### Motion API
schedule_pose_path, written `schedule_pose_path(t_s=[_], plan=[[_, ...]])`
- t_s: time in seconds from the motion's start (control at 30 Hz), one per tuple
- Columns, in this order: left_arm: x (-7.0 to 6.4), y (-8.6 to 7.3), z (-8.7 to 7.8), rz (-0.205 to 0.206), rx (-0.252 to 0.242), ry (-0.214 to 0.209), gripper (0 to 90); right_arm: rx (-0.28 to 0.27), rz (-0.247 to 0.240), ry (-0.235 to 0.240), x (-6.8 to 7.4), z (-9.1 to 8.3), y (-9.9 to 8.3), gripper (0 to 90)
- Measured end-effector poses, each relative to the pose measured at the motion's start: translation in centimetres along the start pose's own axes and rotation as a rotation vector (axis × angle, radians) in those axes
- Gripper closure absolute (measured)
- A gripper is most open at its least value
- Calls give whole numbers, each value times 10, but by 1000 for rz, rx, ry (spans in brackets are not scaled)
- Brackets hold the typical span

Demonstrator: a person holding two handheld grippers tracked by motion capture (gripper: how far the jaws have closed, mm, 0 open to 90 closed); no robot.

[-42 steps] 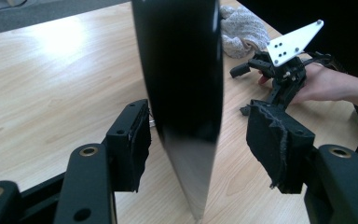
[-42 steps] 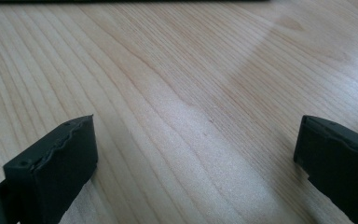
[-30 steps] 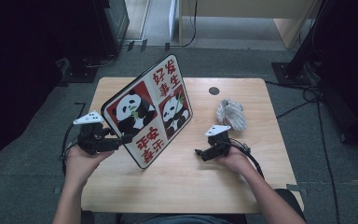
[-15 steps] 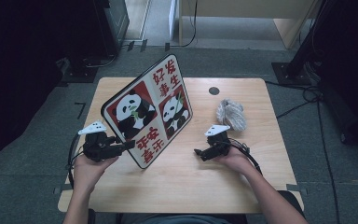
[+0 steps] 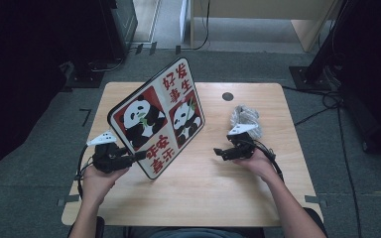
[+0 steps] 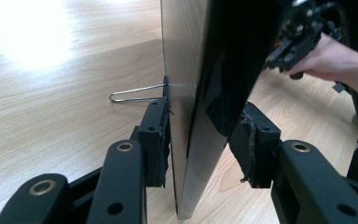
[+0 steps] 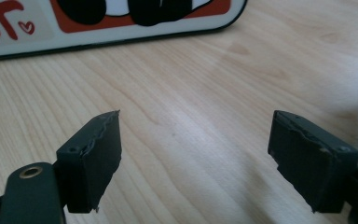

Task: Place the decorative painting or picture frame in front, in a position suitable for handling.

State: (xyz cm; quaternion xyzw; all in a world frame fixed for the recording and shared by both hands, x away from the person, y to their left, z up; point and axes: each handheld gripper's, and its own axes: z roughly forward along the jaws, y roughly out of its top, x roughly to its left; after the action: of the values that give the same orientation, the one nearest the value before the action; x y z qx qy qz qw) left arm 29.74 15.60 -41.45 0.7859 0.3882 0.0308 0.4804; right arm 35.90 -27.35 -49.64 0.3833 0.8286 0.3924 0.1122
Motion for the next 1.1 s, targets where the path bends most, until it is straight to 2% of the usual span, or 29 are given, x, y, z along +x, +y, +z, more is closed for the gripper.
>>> schedule_pose_path(t_s=[0.1,0.17,0.3,0.43,0.47,0.57,0.63,0.7,0.9,1.1], plan=[[0,0,1,8,2,-3,601,-22,7,0,-4,-7,3,221],[0,0,2,11,2,-9,620,-28,20,16,-7,-11,5,242],[-1,-1,3,0,16,-9,615,-50,34,2,-15,-19,12,259],[1,-1,3,6,17,-10,622,-80,54,-21,-25,-29,16,287],[1,-1,3,6,17,-10,623,-80,54,-21,-25,-29,16,287],[1,-2,2,-3,11,-9,625,-62,69,-26,-37,-34,21,323],[1,-2,1,-1,6,-15,635,-40,101,-11,-44,-34,23,323],[2,-2,0,-2,0,-14,651,-30,107,-30,-48,-35,25,317],[3,-2,0,-5,6,-15,683,-61,142,-35,-62,-44,31,283],[4,-2,3,4,8,-6,699,-69,137,-112,-73,-61,31,278]])
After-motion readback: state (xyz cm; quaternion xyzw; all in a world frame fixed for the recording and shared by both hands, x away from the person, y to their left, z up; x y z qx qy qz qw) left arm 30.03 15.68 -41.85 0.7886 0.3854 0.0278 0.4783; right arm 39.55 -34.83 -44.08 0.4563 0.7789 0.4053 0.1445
